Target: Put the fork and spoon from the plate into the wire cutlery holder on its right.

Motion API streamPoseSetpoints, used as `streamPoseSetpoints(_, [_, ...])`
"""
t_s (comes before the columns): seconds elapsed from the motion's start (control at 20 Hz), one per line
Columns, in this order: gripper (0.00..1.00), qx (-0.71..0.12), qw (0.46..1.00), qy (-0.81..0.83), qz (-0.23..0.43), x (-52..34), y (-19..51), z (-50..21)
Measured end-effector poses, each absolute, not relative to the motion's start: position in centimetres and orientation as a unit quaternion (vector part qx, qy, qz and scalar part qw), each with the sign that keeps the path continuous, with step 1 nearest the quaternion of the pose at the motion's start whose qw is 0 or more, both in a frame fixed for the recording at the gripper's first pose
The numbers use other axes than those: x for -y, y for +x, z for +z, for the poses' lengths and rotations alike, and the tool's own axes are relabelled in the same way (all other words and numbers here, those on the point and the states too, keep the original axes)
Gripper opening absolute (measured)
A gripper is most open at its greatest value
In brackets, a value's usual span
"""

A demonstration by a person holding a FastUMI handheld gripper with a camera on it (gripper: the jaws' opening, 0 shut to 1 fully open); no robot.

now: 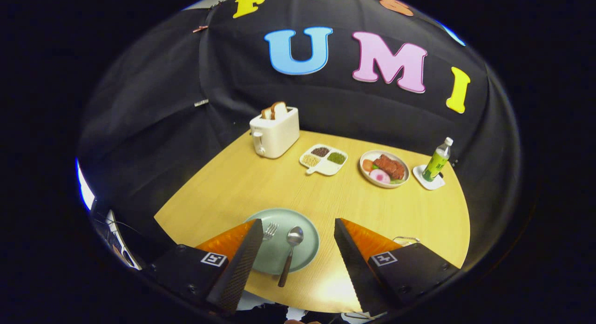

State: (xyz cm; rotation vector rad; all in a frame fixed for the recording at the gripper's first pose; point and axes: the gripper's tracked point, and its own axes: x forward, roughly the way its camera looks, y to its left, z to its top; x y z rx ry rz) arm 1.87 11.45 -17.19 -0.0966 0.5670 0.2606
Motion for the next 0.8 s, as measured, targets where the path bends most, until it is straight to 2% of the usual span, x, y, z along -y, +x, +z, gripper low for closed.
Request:
streamPoseSetpoints(0.3, [0.96,-0.406,0.901,-0.087,0.124,-12.6,2.8,-26.4])
streamPoseSetpoints(0.45, [0.9,-0.471,0.871,-0.09,0.108,-12.2,2.4,-30.4])
streamPoseSetpoints(0.8, [0.88,-0.534,0.837,-0.072,0.094,-13.2,2.6,-35.4])
